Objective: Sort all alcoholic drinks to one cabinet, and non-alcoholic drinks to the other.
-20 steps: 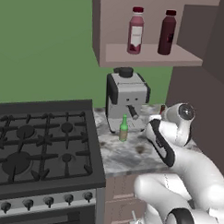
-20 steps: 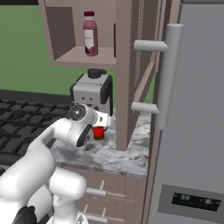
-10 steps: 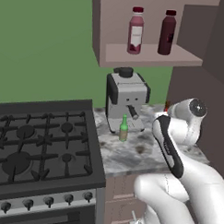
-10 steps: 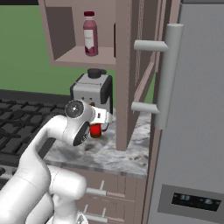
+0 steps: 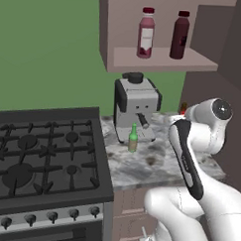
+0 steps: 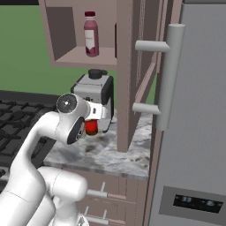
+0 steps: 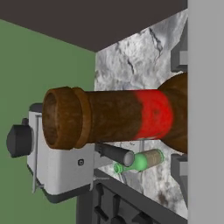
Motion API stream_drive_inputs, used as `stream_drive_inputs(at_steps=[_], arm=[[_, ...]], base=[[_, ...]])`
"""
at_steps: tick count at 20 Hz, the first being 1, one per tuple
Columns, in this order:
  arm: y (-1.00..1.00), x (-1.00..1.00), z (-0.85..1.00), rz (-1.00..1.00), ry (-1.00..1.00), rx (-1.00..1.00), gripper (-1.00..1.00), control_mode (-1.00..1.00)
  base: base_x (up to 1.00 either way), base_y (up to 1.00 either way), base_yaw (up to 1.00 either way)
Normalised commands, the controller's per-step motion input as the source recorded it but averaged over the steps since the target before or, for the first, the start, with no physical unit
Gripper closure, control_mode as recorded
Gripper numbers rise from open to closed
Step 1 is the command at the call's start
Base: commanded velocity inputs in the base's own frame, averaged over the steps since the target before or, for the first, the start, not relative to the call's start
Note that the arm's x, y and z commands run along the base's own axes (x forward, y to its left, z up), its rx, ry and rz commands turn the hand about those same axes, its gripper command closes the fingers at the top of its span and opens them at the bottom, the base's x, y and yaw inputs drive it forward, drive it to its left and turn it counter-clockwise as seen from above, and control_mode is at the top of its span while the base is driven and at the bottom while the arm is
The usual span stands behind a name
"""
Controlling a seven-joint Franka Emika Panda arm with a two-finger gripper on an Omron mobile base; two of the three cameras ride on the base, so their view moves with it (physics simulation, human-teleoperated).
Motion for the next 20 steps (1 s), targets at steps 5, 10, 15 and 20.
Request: stream_drive_inputs(at_steps=[5,10,15,20], arm=[[0.12,-0.30,0.39,0.00,0.00,0.00,1.00,-1.00],[0.10,-0.34,0.37,0.00,-0.01,0.00,1.00,-1.00],[0.07,-0.38,0.37,0.00,-0.03,0.00,1.00,-1.00],[0.07,-0.39,0.35,0.00,-0.04,0.00,1.00,-1.00]], base=[[0.00,0.00,0.00],[0.00,0.00,0.00],[0.00,0.00,0.00],[0.00,0.00,0.00]])
